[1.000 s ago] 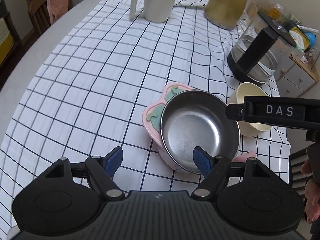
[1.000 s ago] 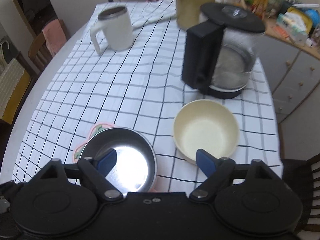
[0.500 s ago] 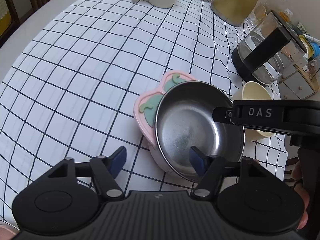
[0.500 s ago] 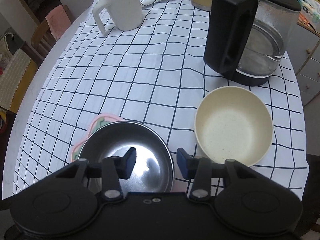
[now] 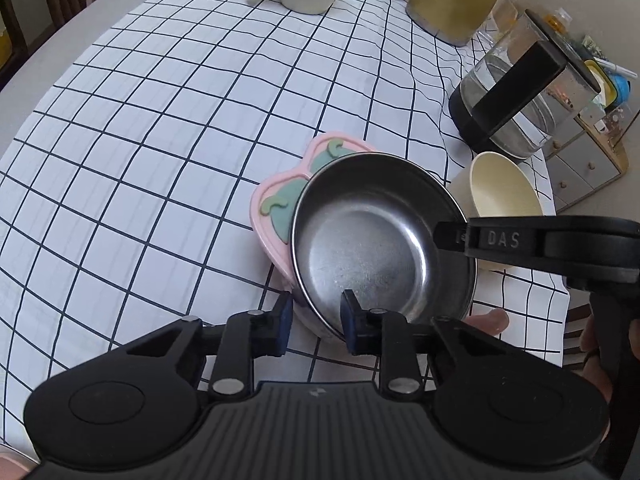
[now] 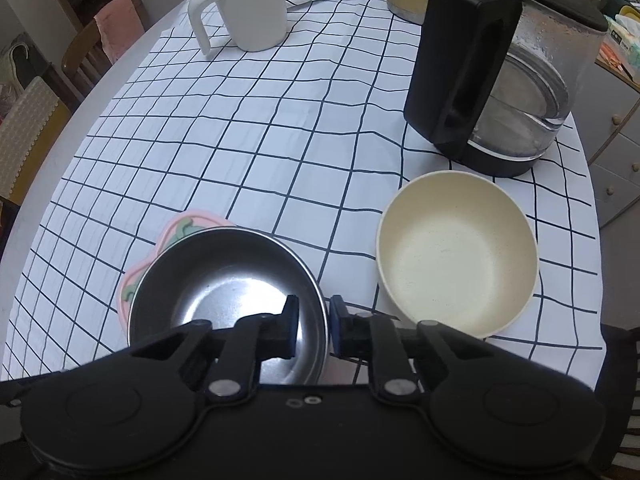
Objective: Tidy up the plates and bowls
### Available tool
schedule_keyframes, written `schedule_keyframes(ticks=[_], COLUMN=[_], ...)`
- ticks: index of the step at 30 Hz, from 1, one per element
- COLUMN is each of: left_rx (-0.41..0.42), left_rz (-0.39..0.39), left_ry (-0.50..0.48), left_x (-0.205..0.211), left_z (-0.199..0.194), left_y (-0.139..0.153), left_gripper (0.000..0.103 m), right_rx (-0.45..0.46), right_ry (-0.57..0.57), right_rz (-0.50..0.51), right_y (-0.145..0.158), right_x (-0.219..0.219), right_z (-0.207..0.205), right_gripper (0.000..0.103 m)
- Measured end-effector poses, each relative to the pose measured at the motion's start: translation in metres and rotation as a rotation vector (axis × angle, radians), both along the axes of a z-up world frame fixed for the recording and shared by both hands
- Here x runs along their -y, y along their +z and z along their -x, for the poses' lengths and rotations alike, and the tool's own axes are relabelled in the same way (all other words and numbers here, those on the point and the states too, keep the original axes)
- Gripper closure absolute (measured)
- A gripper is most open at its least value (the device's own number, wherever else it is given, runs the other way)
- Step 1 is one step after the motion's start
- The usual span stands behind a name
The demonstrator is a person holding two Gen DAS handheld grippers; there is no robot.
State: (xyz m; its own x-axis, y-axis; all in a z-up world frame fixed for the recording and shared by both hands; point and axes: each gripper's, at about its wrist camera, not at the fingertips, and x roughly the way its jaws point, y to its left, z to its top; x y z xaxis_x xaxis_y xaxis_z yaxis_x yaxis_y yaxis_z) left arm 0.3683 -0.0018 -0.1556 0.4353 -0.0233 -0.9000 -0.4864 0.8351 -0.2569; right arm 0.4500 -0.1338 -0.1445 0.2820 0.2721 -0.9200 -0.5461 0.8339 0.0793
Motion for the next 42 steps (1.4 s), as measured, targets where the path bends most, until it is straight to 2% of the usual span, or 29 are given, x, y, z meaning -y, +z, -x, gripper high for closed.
schedule_keyframes(ticks=[3,9,14,20,32,42], left_rx=[0.000,-0.002,0.010,0.022,0.086,0.098], left_rz=[-0.010,-0.048,-0.075,-0.079,-0.108,-0.102], left_ry=[-0.007,-0.044,-0.078,-0.108,-0.233,-0.347], left_x=[-0.002,0.001,0.006,0.011,0.041,0.076], left_z=[0.002,0.009,0.020,0.040,0.095,0.151], left_y=[0.000,0.005,0.021,0.054,0.116,0.137], left_gripper=[0.083,0.086,0.086,0.086,0.086,0.086], right_rx=[0.001,0.025,0.044,0.077,0.157,0.185], right_ry=[0.004,0.030,0.023,0.012,-0.067,-0.150], right_rz=[0.005,0.005,-0.007,-0.037,-0.087,-0.104], right_y=[0.000,0.005,0.015,0.042,0.106,0.131], right_x=[0.004,0.007,0.012,0.022,0.060,0.101], right_z=[0.002,0.019,0.034,0.058,0.124,0.192], right_gripper=[0.097,0.098,0.098,0.097,0.096,0.096])
